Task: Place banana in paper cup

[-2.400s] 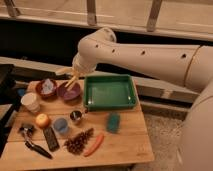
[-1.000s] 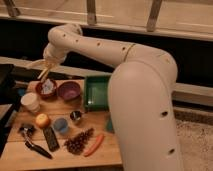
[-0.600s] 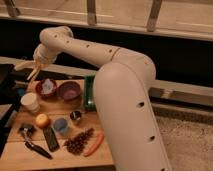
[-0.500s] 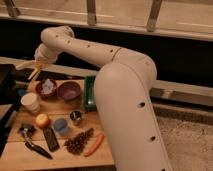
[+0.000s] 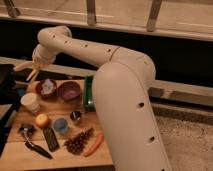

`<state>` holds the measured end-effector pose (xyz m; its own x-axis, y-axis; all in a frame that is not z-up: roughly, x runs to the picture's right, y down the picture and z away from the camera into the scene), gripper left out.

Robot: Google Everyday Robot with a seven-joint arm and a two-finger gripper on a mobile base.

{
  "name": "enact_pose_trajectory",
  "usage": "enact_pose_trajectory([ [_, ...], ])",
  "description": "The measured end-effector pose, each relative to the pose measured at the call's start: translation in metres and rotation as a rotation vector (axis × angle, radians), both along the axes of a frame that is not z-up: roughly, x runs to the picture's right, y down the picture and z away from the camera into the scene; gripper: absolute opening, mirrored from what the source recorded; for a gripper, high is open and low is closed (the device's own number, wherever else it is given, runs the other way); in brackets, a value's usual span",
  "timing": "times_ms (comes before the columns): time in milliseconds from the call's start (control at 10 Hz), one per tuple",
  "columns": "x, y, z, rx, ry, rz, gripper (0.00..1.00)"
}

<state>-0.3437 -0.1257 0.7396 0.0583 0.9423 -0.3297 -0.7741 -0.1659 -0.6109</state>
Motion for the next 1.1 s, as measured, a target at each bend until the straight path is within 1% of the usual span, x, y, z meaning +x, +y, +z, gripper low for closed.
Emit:
enact_pose_trajectory([
  [200, -0.021, 0.015, -0.01, -0.011, -0.03, -0.005, 0.0],
  [300, -0.038, 0.024, -0.014, -0.028, -0.056, -0.008, 0.0],
  [400, -0.048, 0.032, -0.012, -0.045, -0.076, -0.011, 0.0],
  [500, -0.052, 0.038, -0.009, -0.06, -0.086, -0.012, 0.0],
  [700, -0.061, 0.059, 0.007, -0.11, -0.096, -0.012, 0.0],
  [800, -0.064, 0.067, 0.011, -0.128, -0.099, -0.013, 0.0],
  [1100, -0.069, 0.094, 0.029, -0.203, -0.098, -0.005, 0.0],
])
